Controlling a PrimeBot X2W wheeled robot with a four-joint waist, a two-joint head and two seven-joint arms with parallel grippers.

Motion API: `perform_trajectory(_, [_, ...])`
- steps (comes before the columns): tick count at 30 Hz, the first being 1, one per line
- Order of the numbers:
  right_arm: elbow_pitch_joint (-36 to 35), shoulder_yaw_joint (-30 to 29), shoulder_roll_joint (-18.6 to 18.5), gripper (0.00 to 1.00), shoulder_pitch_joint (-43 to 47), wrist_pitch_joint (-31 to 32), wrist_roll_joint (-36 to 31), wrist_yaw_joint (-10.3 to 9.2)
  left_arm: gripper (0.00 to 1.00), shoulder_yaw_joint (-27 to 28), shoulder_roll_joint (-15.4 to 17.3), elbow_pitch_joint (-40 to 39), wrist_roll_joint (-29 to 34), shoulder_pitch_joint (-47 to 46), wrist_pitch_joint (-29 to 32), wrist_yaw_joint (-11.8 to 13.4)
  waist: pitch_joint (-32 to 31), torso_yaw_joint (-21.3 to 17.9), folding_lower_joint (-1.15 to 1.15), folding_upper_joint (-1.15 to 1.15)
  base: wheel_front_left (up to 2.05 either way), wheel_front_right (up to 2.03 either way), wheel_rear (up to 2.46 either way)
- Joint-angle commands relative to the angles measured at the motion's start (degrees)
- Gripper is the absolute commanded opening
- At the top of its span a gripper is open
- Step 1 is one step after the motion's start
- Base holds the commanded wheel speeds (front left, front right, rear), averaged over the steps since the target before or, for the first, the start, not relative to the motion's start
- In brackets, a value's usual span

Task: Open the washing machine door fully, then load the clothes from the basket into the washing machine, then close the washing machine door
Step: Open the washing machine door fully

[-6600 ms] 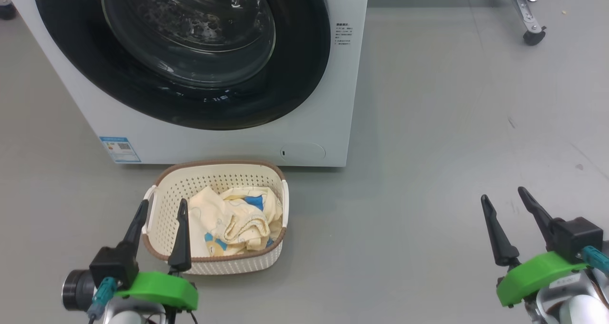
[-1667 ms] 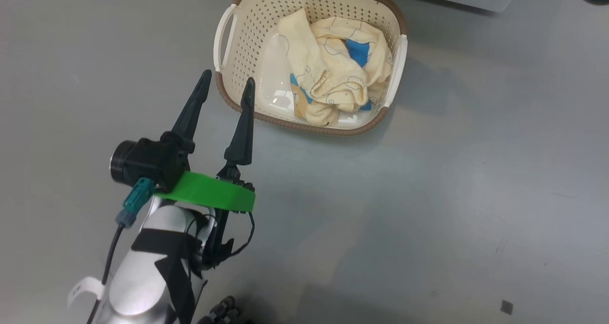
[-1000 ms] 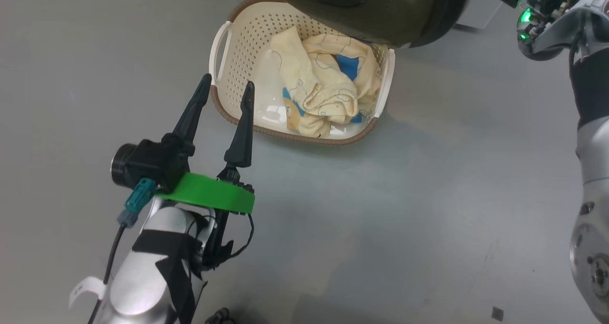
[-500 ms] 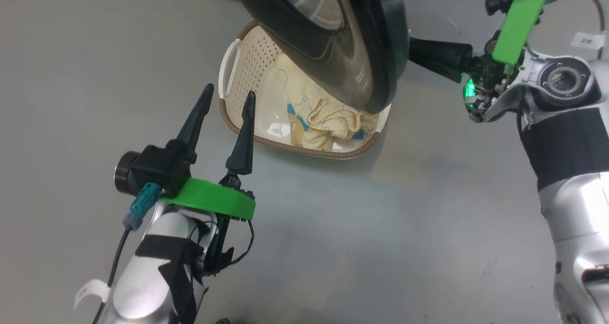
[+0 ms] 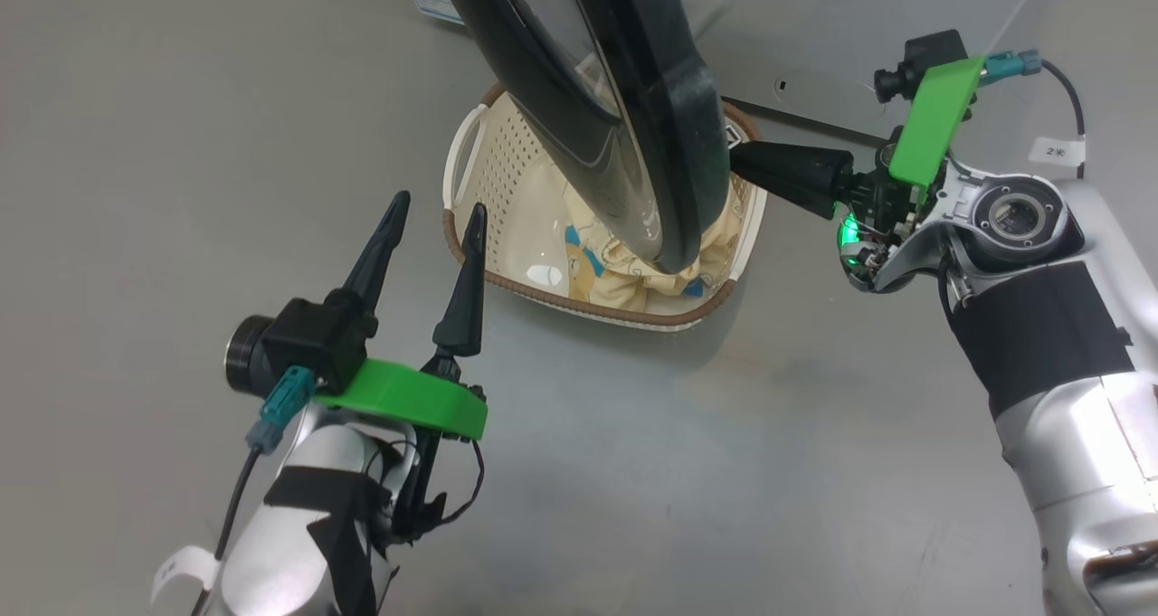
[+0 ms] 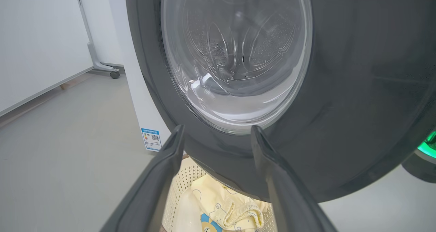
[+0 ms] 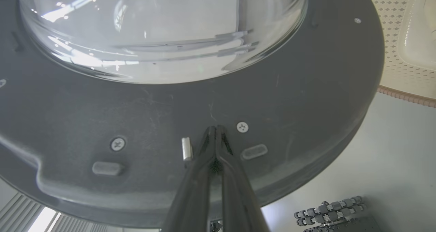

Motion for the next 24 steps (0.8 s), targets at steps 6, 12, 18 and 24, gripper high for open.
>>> perform_trajectory(6, [-1.8, 0.39, 1.87, 0.0, 0.56, -3.18, 1.3, 0.21, 1.0, 1.78, 1.4, -0.96, -0.46, 0.48, -0.38, 0.49, -1.25, -0.15, 0.0, 0.0, 0.0, 0.0, 0.0])
perform_trajectory(12, [-2.47, -1.87, 1.74, 0.0, 1.86, -7.74, 0.89, 0.21, 1.0, 2.16, 1.4, -0.87, -0.29, 0.69, -0.38, 0.48, -1.98, -1.06, 0.0, 0.0, 0.0, 0.0, 0.0])
perform_trajectory(18, [-5.02, -6.88, 0.76, 0.0, 3.76, -18.43, -1.38, 0.21, 1.0, 2.59, 1.4, -0.32, 0.0, 1.0, -0.38, 0.38, -3.48, -2.35, 0.0, 0.0, 0.0, 0.0, 0.0])
perform_trajectory(24, [-8.49, -10.31, -0.81, 0.0, 6.68, -28.9, -5.64, 0.21, 1.0, 3.43, 1.4, 0.63, 0.53, 1.52, -0.38, 0.15, -5.37, -3.76, 0.0, 0.0, 0.0, 0.0, 0.0])
